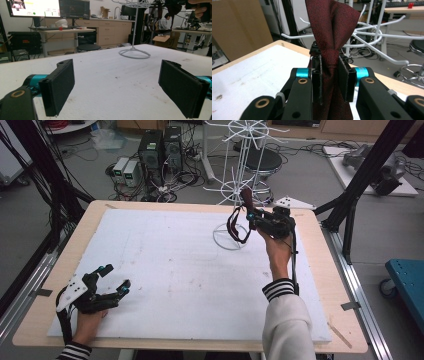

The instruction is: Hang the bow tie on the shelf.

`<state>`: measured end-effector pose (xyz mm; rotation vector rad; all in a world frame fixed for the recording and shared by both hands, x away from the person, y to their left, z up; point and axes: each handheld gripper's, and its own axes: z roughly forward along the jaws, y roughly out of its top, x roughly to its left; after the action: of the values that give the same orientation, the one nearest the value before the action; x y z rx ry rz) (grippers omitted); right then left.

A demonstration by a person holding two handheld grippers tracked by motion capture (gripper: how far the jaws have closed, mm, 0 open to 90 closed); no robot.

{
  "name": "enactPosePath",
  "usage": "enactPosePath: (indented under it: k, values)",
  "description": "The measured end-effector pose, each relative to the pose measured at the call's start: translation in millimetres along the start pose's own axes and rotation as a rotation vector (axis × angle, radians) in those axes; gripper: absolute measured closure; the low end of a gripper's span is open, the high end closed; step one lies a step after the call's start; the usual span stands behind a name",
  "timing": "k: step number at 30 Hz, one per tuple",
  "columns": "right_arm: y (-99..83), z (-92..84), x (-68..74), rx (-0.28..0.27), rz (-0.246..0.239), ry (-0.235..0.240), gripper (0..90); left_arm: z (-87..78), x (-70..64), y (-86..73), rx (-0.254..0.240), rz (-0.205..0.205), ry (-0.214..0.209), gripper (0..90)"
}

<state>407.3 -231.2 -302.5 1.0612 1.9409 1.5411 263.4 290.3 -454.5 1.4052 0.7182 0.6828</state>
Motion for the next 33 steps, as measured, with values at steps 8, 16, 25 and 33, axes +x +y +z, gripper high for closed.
enactPosePath:
  k: [8, 16, 25, 33]
  values:
    - [-7.1, 4.6, -2.1, 0.007, 0.043, -0.013, 75.9, 0.0, -0.1, 0.0, 0.000, 0.000, 0.000, 13.9]
    - [-13.4, 7.5, -4.3, 0.032, 0.063, -0.031, 75.8, 0.0, -0.3, 0.0, -0.001, 0.001, 0.000, 13.9]
    - [-27.9, 6.7, -10.2, 0.071, 0.089, -0.051, 75.8, 0.0, -0.3, -0.1, -0.001, 0.001, 0.000, 13.9]
    - [-35.6, 5.9, -13.5, 0.096, 0.094, -0.062, 75.8, 0.0, -0.3, -0.1, -0.001, 0.003, 0.000, 13.9]
